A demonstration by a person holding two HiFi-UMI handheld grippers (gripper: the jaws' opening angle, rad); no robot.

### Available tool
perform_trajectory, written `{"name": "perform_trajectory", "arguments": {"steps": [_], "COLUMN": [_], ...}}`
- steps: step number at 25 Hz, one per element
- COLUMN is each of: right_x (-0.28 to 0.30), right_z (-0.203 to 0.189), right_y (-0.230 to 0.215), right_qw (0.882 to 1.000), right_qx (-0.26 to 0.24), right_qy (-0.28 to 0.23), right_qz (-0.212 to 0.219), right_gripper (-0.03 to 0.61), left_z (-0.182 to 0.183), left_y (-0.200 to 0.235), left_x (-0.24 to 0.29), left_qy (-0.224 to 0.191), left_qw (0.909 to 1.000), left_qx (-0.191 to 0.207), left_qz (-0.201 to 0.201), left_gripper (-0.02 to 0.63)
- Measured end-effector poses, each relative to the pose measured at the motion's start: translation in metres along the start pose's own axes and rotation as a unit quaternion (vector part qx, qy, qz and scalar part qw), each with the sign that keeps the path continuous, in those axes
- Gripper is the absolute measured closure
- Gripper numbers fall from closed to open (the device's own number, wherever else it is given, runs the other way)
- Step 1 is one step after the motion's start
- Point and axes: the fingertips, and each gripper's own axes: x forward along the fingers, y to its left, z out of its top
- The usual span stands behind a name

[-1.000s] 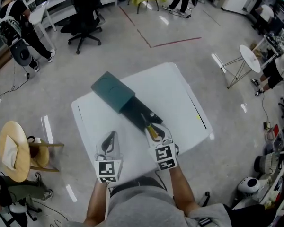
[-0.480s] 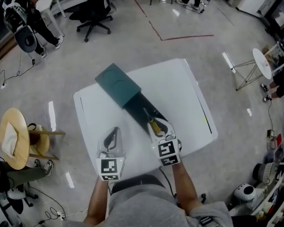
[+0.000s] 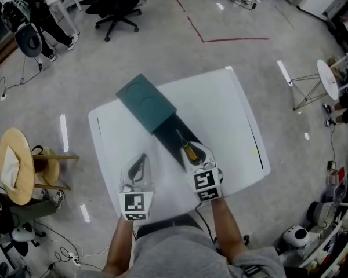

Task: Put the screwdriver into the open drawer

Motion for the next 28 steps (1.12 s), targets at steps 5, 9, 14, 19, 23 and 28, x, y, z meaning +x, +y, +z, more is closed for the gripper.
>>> {"name": "perform_trajectory", "arguments": {"steps": [5,9,14,19,23,28], "right_x": [0.02,0.035,0.048,0.062,0.074,0.085], "right_z": [-0.005,-0.014,-0.029,-0.04,-0.048,-0.056], "right_y": [-0.005,-0.006,-0.008,-0.013,-0.015,-0.015], "right_qw": [1.0,0.999,0.998,0.997,0.995,0.994], "right_qx": [0.007,0.012,0.018,0.021,0.024,0.027], "right_qy": [0.015,0.031,0.052,0.073,0.086,0.104], "right_qz": [0.008,0.014,0.021,0.027,0.033,0.038], "right_gripper": [0.495,0.495,0.495,0.495,0.495,0.495], "left_z": [-0.01,-0.019,-0.03,-0.038,-0.044,-0.05], "left_y": [0.008,0.007,0.007,0.008,0.01,0.014], "left_x": [0.016,0.026,0.037,0.048,0.057,0.063], "left_qy": [0.016,0.028,0.038,0.051,0.059,0.072], "left_qw": [0.9998,0.9994,0.999,0.9982,0.9975,0.9965], "left_qx": [-0.012,-0.018,-0.023,-0.03,-0.034,-0.04], "left_qz": [-0.001,-0.008,-0.012,-0.014,-0.017,-0.018], "left_gripper": [0.603,0.603,0.603,0.603,0.603,0.603]}}
